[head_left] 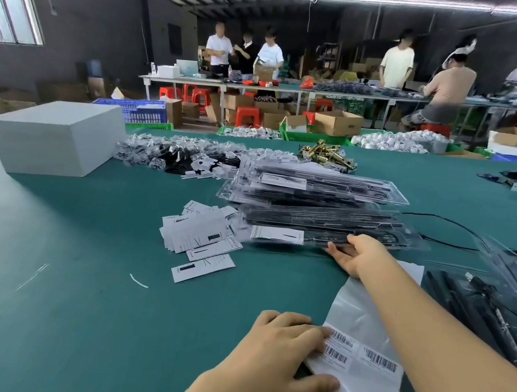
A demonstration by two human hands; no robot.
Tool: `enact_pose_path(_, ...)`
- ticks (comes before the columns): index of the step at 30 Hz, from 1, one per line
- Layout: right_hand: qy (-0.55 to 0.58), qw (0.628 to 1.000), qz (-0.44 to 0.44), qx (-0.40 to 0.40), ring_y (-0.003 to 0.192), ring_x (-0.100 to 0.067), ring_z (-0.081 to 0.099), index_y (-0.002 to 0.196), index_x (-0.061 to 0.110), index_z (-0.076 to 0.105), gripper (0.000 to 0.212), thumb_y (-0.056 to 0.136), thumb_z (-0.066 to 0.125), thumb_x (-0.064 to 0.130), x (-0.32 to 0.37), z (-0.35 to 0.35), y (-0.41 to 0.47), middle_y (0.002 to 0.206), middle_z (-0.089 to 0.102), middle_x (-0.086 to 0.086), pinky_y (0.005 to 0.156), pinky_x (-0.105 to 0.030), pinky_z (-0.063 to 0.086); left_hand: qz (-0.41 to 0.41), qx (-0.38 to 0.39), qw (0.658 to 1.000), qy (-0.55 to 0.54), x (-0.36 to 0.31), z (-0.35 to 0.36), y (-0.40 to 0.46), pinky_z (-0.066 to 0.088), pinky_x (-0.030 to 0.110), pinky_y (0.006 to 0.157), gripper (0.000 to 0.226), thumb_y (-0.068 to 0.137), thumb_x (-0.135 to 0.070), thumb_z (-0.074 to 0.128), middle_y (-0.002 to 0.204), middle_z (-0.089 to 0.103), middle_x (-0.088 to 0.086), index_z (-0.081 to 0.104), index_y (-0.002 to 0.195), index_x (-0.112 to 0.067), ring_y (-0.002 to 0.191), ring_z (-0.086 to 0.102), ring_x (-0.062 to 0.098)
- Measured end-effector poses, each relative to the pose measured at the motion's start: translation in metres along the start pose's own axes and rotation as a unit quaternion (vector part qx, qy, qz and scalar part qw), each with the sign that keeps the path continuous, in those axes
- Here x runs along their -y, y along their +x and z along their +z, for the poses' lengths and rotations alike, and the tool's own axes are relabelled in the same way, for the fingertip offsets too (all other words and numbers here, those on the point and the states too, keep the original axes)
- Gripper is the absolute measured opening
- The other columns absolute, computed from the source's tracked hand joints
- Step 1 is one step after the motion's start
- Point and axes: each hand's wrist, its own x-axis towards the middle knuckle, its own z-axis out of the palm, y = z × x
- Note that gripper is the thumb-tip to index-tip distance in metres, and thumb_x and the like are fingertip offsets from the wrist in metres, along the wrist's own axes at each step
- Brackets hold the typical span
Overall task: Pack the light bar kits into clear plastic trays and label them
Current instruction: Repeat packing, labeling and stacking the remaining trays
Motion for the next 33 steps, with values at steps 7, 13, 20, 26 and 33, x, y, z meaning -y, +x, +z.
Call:
enact_pose_path(7, -0.212, 0.969, -0.093, -0.084, 0.054, -0.026, 0.067, 0.102, 0.002, 0.049, 0.025, 0.088, 0.068, 0.01, -0.005, 0.006, -0.006, 0.106, 0.065, -0.017, 0.039, -0.024, 0.049, 0.002, -0.002, 1.0, -0.008, 0.001, 0.001, 0.0, 0.014, 0.023, 0.109, 0.064, 0.088, -0.068, 0.038, 0.136, 0.05, -0.019, 0.044, 0.138, -0.028, 0.136, 0.026, 0.003)
enact_pose_path(13, -0.412, 0.894, -0.145, -0.1, 0.04, -0.015, 0.062, 0.097, 0.007, 0.052, 0.028, 0.095, 0.054, 0.035, -0.016, -0.014, -0.033, 0.061, 0.069, -0.008, 0.032, -0.015, 0.03, -0.003, -0.004, 1.0, 0.002, 0.003, 0.003, 0.001, 0.013, 0.019, 0.108, 0.061, 0.086, -0.071, 0.034, 0.141, 0.043, -0.026, 0.045, 0.132, -0.032, 0.134, 0.023, -0.005)
enact_pose_path(20, -0.628, 0.675, -0.373, -0.103, 0.067, -0.026, 0.049, 0.072, 0.013, 0.044, 0.031, 0.098, 0.039, 0.028, -0.047, -0.042, -0.08, 0.069, 0.051, -0.003, 0.049, -0.029, 0.028, -0.013, 0.002, 1.0, 0.009, 0.001, 0.0, -0.002, 0.013, 0.014, 0.107, 0.061, 0.088, -0.068, 0.036, 0.143, 0.041, -0.023, 0.041, 0.138, -0.033, 0.134, 0.023, -0.006)
enact_pose_path(26, -0.713, 0.56, -0.421, -0.039, 0.1, -0.026, 0.054, 0.103, 0.013, 0.059, 0.033, 0.101, 0.034, 0.034, -0.076, -0.066, -0.094, 0.107, 0.058, -0.004, 0.081, -0.035, 0.039, -0.021, -0.038, 0.999, -0.001, -0.003, -0.001, -0.006, 0.026, 0.021, 0.107, 0.044, 0.091, -0.058, 0.048, 0.133, 0.054, -0.02, 0.058, 0.117, -0.024, 0.131, 0.032, 0.003)
enact_pose_path(33, -0.734, 0.563, -0.381, -0.006, 0.109, -0.022, 0.047, 0.112, 0.013, 0.053, 0.024, 0.097, 0.039, 0.025, -0.076, -0.064, -0.11, 0.118, 0.053, -0.003, 0.089, -0.033, 0.036, -0.034, -0.18, 0.982, -0.034, -0.035, -0.012, 0.02, 0.046, 0.035, 0.082, 0.018, 0.09, -0.011, 0.061, 0.099, 0.067, 0.006, 0.065, 0.106, -0.006, 0.095, 0.059, 0.029)
